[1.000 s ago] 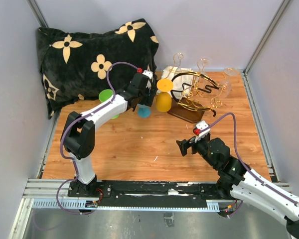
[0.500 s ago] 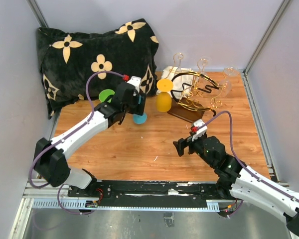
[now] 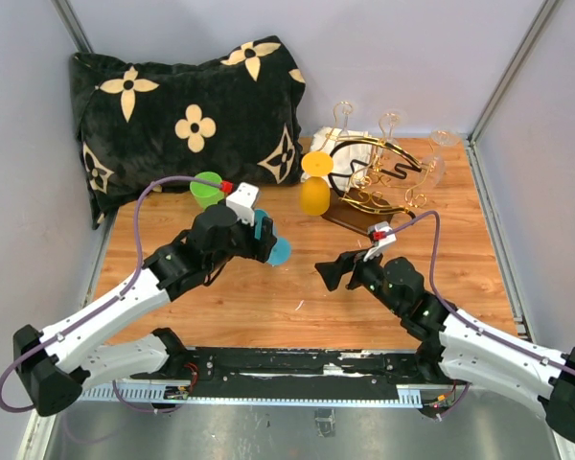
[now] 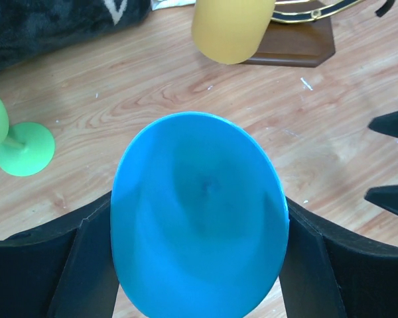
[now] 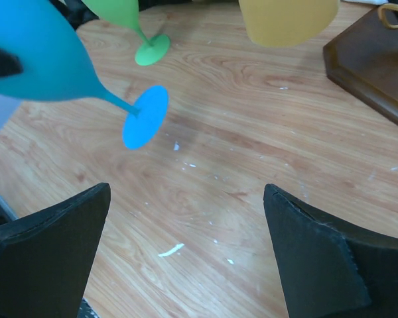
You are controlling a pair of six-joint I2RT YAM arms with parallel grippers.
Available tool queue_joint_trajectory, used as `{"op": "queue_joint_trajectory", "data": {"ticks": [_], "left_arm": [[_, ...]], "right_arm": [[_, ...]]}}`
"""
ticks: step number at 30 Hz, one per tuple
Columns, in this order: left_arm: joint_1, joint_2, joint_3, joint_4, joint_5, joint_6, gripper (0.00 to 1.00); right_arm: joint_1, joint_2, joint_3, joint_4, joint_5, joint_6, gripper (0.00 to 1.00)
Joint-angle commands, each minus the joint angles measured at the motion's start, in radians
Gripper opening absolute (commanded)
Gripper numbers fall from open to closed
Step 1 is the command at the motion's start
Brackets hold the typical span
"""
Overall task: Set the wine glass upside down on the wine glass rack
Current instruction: Pick up the wine glass at the center of the board.
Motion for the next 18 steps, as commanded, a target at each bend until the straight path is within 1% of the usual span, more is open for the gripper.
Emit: {"op": "queue_joint_trajectory", "data": {"ticks": [1, 4, 8, 12, 18], "left_arm": [[-0.026, -0.077, -0.065, 0.098, 0.010, -0.031, 0.75], [-0.036, -0.099, -0.089, 0.126, 0.029, -0.039, 0.75], [-0.052, -0.132, -0.110, 0.177, 0.061, -0.047, 0.75], [-0.062, -0.166, -0.123, 0.232, 0.105, -0.058, 0.74], [-0.066, -0.202, -0.133, 0.281, 0.148, -0.079, 0.75]], "right_arm": [[0.022, 0.051, -0.005, 0.148, -0.021, 0.172, 0.98], [0.022, 0.094, -0.013, 0.218, -0.028, 0.272, 0.99], [0.022, 0.143, -0.016, 0.275, -0.027, 0.392, 0.88], [0.022, 0.174, -0.022, 0.318, -0.007, 0.460, 0.75], [0.022, 0.195, -0.015, 0.319, 0.007, 0.492, 0.66]]}}
